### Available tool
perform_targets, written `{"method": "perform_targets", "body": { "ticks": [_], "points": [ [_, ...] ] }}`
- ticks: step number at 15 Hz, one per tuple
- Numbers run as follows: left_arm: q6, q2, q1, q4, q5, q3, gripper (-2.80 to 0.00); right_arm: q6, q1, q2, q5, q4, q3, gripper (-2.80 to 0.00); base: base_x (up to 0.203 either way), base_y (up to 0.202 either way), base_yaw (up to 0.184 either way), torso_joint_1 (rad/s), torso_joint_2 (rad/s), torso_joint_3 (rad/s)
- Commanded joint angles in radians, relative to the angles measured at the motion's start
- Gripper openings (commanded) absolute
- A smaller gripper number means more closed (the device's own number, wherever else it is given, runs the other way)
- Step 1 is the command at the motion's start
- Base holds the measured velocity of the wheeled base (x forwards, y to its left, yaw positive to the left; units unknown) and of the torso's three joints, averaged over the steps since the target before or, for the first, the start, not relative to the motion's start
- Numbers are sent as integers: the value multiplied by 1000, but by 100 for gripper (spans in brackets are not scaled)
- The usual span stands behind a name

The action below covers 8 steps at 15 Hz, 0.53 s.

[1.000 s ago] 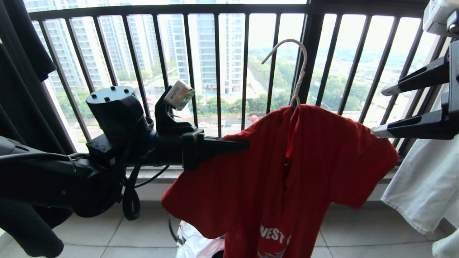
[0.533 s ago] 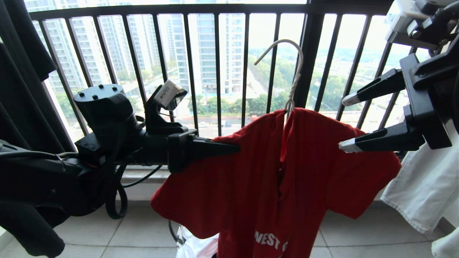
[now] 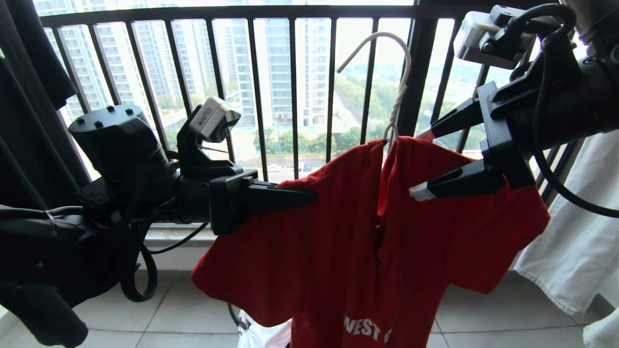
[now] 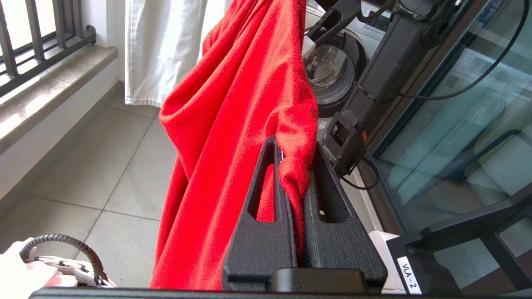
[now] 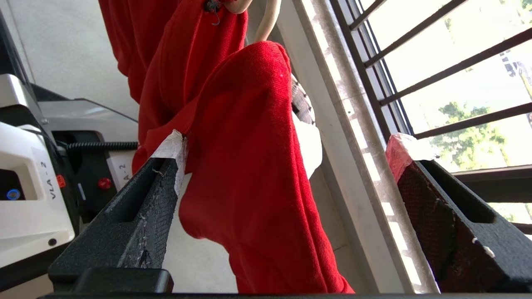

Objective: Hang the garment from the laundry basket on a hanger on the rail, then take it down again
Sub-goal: Hang the clothes rack on the clothesline

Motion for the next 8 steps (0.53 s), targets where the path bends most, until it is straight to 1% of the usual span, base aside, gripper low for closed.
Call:
{"method": "perform_targets", "body": {
  "ticks": [1,2,3,6,8],
  "points": [
    [-2,-29,0,-7,-6,9,-280,-3,4,19,36,6,0,0,0,0,0,0,0,0],
    [-2,-35,0,-7,-6,11,-280,-5,6,21,46,6,2,0,0,0,0,0,0,0],
    [-2,-44,0,-7,-6,17,-280,-6,17,24,48,8,5,-280,0,0,0,0,0,0],
    [-2,-71,1,-8,-5,23,-280,-3,50,25,49,17,11,-280,0,0,0,0,0,0],
    [-2,-82,9,-10,-3,23,-280,-2,52,22,49,24,11,-280,0,0,0,0,0,0]
  ]
}}
